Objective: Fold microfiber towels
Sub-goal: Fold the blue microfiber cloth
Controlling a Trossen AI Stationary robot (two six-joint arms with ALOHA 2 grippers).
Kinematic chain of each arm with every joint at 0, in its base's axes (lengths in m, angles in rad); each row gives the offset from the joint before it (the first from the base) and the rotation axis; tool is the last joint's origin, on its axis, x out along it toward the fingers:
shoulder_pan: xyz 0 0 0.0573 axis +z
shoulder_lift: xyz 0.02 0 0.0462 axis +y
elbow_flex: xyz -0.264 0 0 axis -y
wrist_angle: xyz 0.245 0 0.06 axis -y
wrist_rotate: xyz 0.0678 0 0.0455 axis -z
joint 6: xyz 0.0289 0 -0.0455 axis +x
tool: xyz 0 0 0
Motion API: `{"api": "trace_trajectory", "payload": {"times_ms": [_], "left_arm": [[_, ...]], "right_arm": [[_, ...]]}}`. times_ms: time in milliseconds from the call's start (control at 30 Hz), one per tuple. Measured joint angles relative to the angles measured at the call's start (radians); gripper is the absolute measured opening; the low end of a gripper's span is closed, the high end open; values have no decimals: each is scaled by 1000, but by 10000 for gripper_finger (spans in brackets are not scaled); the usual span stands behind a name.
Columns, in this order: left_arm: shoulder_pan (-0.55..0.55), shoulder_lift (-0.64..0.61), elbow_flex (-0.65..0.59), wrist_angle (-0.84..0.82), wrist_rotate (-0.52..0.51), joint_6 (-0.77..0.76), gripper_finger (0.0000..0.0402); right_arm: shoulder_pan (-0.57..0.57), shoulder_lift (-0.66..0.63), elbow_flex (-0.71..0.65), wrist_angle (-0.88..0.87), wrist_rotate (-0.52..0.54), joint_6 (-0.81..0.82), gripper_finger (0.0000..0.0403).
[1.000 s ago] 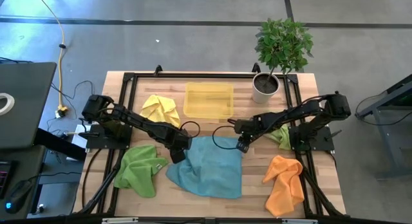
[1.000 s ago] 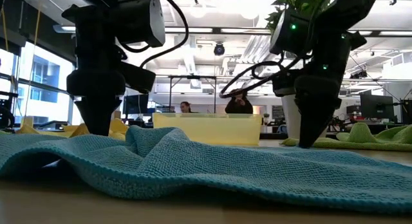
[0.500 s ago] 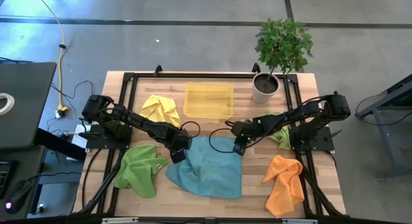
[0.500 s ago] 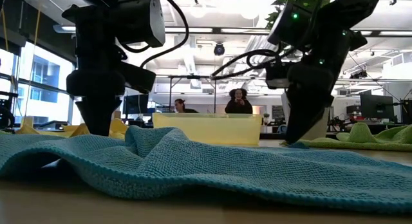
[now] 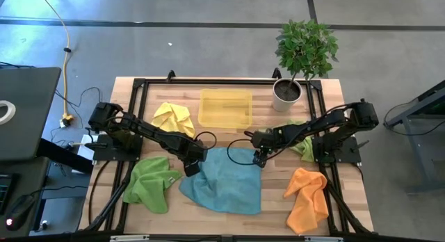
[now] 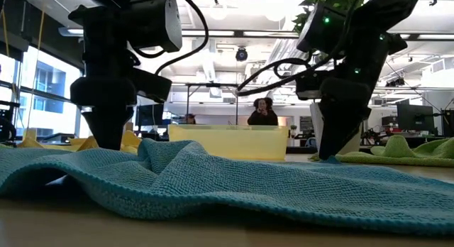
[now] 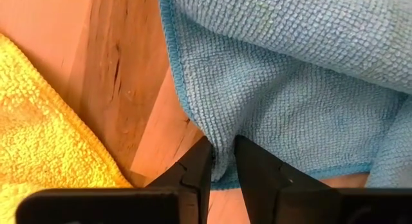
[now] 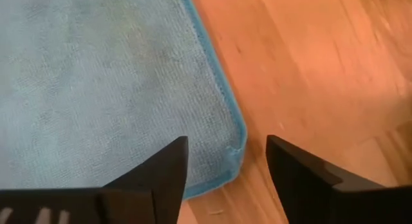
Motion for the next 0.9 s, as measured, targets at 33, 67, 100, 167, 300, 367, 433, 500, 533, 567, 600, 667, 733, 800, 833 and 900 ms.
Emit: {"api": "trace_trajectory", "payload": {"times_ms": [33, 67, 100, 167, 300, 367, 433, 500, 533, 567, 600, 667, 733, 800, 833, 900], "left_arm": [[0, 0, 0, 0, 0, 4, 60], [0, 0, 0, 0, 0, 5, 60], [0, 0, 0, 1, 0, 4, 60], [0, 0, 0, 4, -2, 4, 60], [0, -2, -2, 8, -4, 3, 60], [0, -2, -2, 8, -4, 1, 60], [0, -2, -2, 8, -4, 0, 60], [0, -2, -2, 8, -4, 0, 60], [0, -2, -2, 8, -4, 0, 60], [0, -2, -1, 8, -5, -1, 60], [0, -2, 1, 6, -8, 0, 60], [0, 0, 19, -17, -18, 1, 59], [-1, 6, 46, -66, -59, 20, 55], [1, 8, 71, -127, -108, 53, 46], [2, 8, 90, -146, -133, 69, 41], [3, 4, 121, -187, -170, 98, 28]], "right_arm": [[2, 0, 0, 1, 1, 0, 191], [5, 0, 0, 0, 5, 0, 184], [7, 0, 0, 0, 14, -2, 176], [14, 0, 0, -2, 36, -21, 158], [26, 29, 0, -4, 61, -19, 108], [36, 56, 4, -2, 72, -19, 78], [51, 78, 6, -4, 86, -12, 44], [63, 87, 7, -1, 97, 8, 14], [68, 87, 7, 0, 101, 8, 8], [74, 85, 7, -2, 108, 9, 7], [78, 79, 12, -12, 116, 16, 8], [85, 64, 29, -41, 133, 26, 7], [86, 42, 44, -84, 111, 20, 2], [89, 22, 66, -106, 116, 3, 2], [89, 7, 79, -109, 124, -1, 2], [87, -13, 106, -153, 144, -20, 1]]}}
